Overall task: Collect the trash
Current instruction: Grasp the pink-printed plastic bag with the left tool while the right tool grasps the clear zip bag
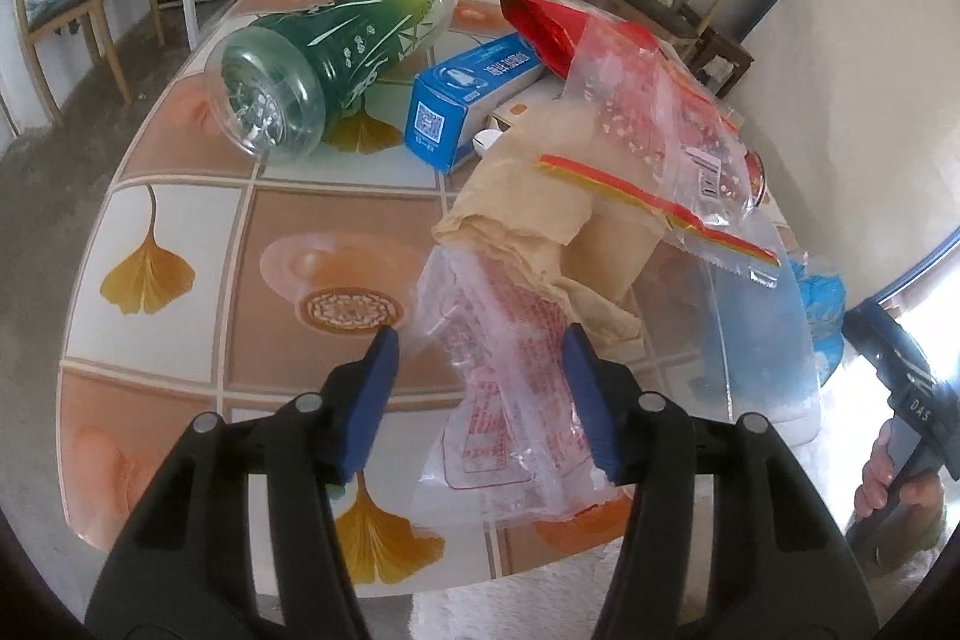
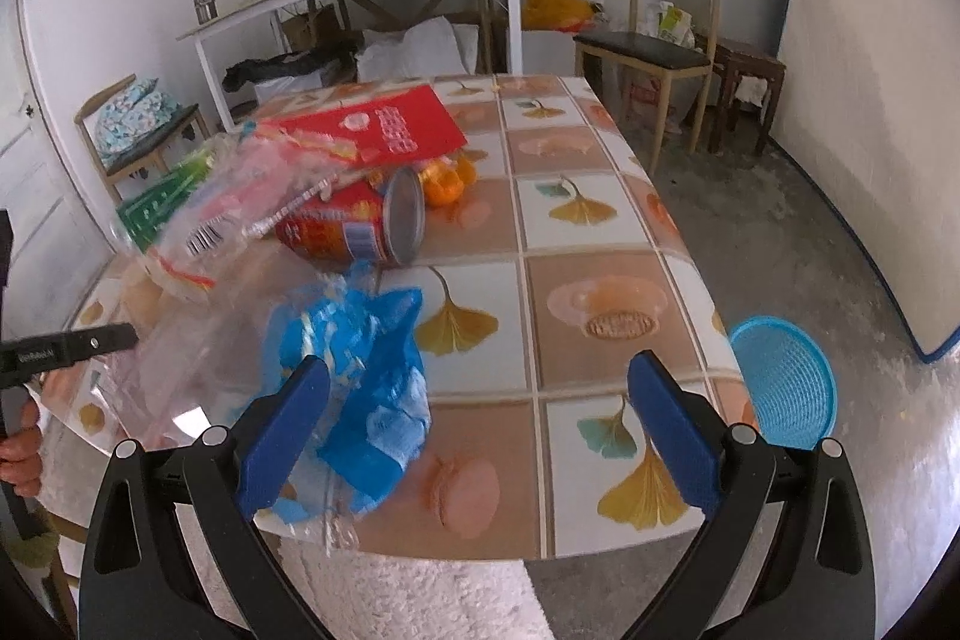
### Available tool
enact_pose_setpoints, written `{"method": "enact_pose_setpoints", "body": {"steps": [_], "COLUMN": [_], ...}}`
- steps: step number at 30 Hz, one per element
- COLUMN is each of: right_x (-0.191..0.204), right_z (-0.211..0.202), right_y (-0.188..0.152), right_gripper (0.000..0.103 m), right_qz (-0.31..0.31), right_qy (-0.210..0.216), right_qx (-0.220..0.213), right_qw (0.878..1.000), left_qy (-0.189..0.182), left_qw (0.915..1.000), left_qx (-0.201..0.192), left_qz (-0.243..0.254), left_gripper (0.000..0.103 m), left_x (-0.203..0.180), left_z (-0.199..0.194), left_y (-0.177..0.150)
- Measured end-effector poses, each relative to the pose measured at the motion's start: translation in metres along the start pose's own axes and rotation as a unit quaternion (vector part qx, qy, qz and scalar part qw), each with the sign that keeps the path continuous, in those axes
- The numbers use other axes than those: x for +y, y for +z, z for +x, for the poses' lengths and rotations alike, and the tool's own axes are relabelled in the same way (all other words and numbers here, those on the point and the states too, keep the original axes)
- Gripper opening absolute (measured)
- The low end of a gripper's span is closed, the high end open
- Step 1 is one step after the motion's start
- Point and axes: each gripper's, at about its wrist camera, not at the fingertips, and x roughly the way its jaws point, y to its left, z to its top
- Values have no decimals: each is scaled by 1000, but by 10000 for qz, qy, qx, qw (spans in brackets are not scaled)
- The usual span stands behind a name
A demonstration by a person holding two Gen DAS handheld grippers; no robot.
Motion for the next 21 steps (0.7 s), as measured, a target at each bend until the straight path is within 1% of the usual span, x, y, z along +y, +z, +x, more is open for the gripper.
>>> {"method": "enact_pose_setpoints", "body": {"steps": [2, 4, 5, 7, 9, 11, 13, 15, 16, 18, 19, 21], "right_x": [0, 0, 0, 1, 2, 5, 9, 13, 17, 22, 25, 29], "right_z": [-3, -3, -2, 3, 15, 31, 52, 69, 81, 96, 101, 108], "right_y": [10, 24, 34, 50, 67, 79, 87, 89, 90, 88, 89, 89], "right_gripper": [97, 97, 97, 97, 94, 87, 80, 74, 71, 67, 64, 61], "right_qz": [9, 96, 190, 397, 702, 985, 1337, 1565, 1684, 1861, 1891, 1894], "right_qy": [174, 495, 762, 1293, 1973, 2463, 2823, 3034, 3142, 3246, 3248, 3177], "right_qx": [-71, -116, -101, -29, 208, 523, 925, 1246, 1460, 1753, 1852, 1958], "right_qw": [9998, 9987, 9969, 9908, 9776, 9628, 9454, 9316, 9228, 9106, 9080, 9082], "left_qy": [0, 56, 102, 187, 225, 279, 287, 240, 203, 162, 148, 107], "left_qw": [10000, 10000, 9999, 9998, 9997, 9996, 9996, 9996, 9995, 9993, 9993, 9991], "left_qx": [5, 28, 34, 35, 12, -18, -58, -71, -100, -155, -182, -246], "left_qz": [28, 57, 77, 108, 92, 34, -58, -154, -224, -283, -298, -315], "left_gripper": [53, 53, 49, 46, 44, 42, 39, 33, 33, 31, 30, 28], "left_x": [-1, -1, -1, -1, 0, 4, 9, 15, 19, 23, 25, 29], "left_z": [2, 4, 4, 4, 2, -1, -5, -8, -10, -14, -15, -19], "left_y": [-1, -2, -3, -5, -8, -10, -14, -17, -19, -22, -24, -28]}}
